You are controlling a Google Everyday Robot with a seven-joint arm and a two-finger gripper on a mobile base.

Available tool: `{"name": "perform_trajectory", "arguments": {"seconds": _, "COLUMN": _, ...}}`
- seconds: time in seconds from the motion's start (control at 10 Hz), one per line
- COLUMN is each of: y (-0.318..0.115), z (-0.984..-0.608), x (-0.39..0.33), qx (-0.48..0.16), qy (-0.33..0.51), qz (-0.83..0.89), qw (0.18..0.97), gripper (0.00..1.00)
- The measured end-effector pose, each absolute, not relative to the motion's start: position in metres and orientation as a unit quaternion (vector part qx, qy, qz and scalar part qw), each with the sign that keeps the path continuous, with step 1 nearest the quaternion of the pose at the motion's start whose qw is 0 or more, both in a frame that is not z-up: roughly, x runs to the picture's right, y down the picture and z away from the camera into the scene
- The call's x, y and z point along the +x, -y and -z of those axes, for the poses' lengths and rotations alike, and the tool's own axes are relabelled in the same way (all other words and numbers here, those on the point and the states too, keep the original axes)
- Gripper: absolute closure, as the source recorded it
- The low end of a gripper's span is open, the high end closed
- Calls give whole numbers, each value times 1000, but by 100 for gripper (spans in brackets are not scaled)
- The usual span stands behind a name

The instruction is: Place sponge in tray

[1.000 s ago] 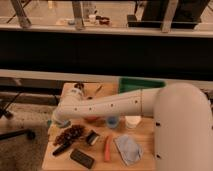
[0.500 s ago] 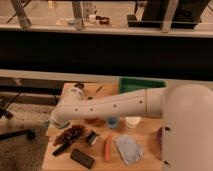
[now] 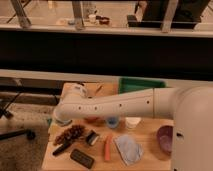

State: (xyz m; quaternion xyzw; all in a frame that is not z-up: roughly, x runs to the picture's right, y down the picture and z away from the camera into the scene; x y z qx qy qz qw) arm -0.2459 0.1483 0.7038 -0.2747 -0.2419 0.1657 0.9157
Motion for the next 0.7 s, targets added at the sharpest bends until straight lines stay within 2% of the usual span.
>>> {"name": "perform_trajectory", "arguments": {"seconds": 0.7, "y": -113, "z": -723, "x": -211, "qx": -251, "qy": 230, "qz": -183, "qw": 922, "gripper": 100}}
